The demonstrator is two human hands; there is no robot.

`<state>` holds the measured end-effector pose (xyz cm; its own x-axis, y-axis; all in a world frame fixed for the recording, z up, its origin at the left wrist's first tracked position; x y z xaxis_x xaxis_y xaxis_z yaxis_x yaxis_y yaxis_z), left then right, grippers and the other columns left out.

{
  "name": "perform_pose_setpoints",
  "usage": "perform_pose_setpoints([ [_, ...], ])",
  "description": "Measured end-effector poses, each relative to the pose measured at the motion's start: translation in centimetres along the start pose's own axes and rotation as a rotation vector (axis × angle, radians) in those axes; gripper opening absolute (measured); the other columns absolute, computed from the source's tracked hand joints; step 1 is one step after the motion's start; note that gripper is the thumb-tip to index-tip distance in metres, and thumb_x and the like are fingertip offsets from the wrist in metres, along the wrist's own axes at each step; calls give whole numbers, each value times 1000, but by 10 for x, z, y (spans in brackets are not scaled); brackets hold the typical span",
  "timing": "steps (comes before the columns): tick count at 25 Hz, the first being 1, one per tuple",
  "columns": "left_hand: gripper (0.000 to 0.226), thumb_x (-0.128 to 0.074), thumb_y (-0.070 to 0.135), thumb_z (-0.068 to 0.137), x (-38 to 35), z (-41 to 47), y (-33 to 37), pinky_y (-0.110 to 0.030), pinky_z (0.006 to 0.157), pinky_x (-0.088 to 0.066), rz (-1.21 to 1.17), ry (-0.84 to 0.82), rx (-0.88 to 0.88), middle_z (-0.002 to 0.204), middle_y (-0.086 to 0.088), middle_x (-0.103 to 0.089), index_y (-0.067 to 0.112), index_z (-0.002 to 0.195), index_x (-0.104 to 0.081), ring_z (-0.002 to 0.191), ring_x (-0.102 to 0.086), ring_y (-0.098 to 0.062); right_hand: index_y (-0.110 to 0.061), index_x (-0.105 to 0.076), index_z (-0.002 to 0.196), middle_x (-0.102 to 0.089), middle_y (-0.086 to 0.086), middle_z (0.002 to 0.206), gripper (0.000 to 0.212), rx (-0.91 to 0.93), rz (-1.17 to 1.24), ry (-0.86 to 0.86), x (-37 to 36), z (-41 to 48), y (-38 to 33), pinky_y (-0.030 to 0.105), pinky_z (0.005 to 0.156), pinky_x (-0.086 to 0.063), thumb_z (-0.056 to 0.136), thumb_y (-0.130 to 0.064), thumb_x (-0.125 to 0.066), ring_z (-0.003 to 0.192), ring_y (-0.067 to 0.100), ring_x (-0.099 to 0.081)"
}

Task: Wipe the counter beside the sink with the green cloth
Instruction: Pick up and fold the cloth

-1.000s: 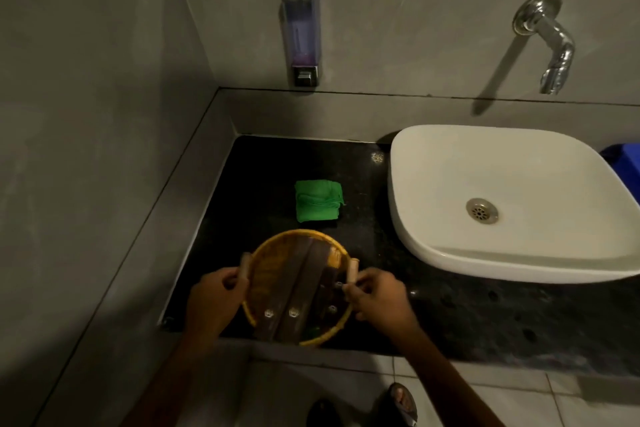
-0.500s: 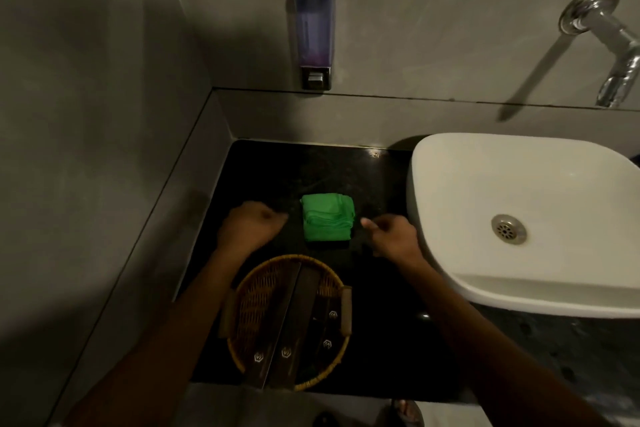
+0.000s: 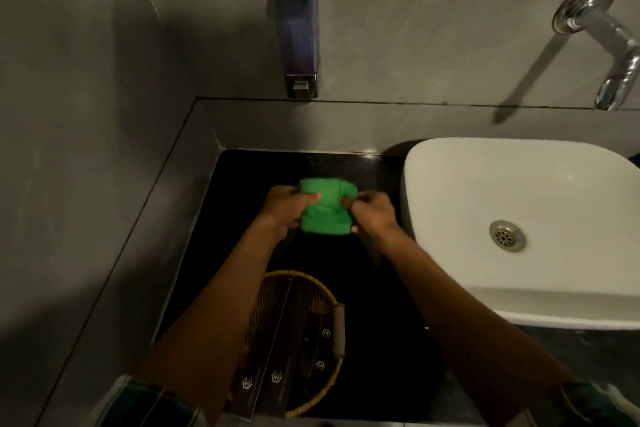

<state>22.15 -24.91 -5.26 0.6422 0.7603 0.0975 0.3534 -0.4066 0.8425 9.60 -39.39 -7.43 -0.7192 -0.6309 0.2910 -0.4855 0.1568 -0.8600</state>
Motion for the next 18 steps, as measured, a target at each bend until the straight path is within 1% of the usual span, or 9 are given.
perform_pose_setpoints([
  [2,27,-72,20,79,-17,-17,46,-26,54,-58,-84,-86,-64,92,-6,-72,12,104,-66,73,-67,-16,-19,-65,75,-75,8,88,17,121,64,57,38,-9,-47,36,69,-61,75,-31,-76,77,22,-71],
  [4,31,-72,22,79,-53,-38,88,-26,57,-58,-120,-186,-123,96,-2,-71,13,108,-67,82,-68,-16,-23,-54,70,-69,0,79,24,183,122,106,92,-22,-80,32,67,-54,74,-34,-75,73,16,-66],
  [6,36,-70,20,80,-107,-58,111,-28,62,-58,-117,-271,-147,98,-2,-69,11,115,-64,83,-66,-17,-22,-48,78,-66,0,86,27,150,216,68,145,-31,-82,32,66,-51,78,-37,-70,77,16,-63],
  [8,41,-69,19,82,-174,-76,118,-30,67,-58,-116,-347,-159,104,-6,-68,8,120,-60,85,-65,-21,-18,-46,92,-67,5,98,31,90,308,22,202,-37,-64,37,67,-58,81,-37,-68,86,21,-67],
  [12,44,-67,27,85,-334,-110,110,-32,56,-59,-92,-397,-192,110,-15,-63,14,120,-45,77,-66,-24,-21,-45,96,-68,9,90,32,119,343,294,375,-50,-4,30,50,-57,82,-23,-73,65,14,-69],
  [13,37,-64,26,87,-379,-119,109,-35,57,-60,-50,-410,-236,109,-18,-63,17,115,-42,75,-66,-26,-23,-46,92,-67,11,89,31,143,322,383,421,-53,12,33,53,-58,81,-20,-74,65,17,-67],
  [15,28,-61,22,87,-479,-144,106,-49,70,-60,122,-428,-382,105,-26,-64,19,107,-43,80,-67,-35,-25,-47,90,-63,20,89,30,171,189,551,518,-60,44,46,65,-55,81,-16,-74,71,26,-61],
  [16,25,-61,20,86,-524,-156,103,-50,75,-58,226,-424,-458,99,-26,-66,19,106,-45,83,-67,-38,-24,-49,95,-61,20,88,30,171,83,617,561,-63,60,49,70,-54,81,-15,-74,74,29,-60],
  [18,23,-59,20,84,-610,-176,91,-42,79,-54,403,-426,-568,91,-20,-66,19,106,-52,90,-65,-40,-20,-53,99,-63,12,89,26,199,-159,699,638,-63,90,48,75,-53,82,-13,-71,80,31,-63],
])
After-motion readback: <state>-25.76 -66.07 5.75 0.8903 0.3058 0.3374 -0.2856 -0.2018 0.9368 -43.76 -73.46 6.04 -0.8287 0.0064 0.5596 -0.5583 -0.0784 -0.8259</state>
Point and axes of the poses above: each hand's wrist, its own z-axis towards the middle knuckle, its own x-axis out of the back of the hand, y = z × x, the point moved 10 cm from there along z, towards the middle knuckle
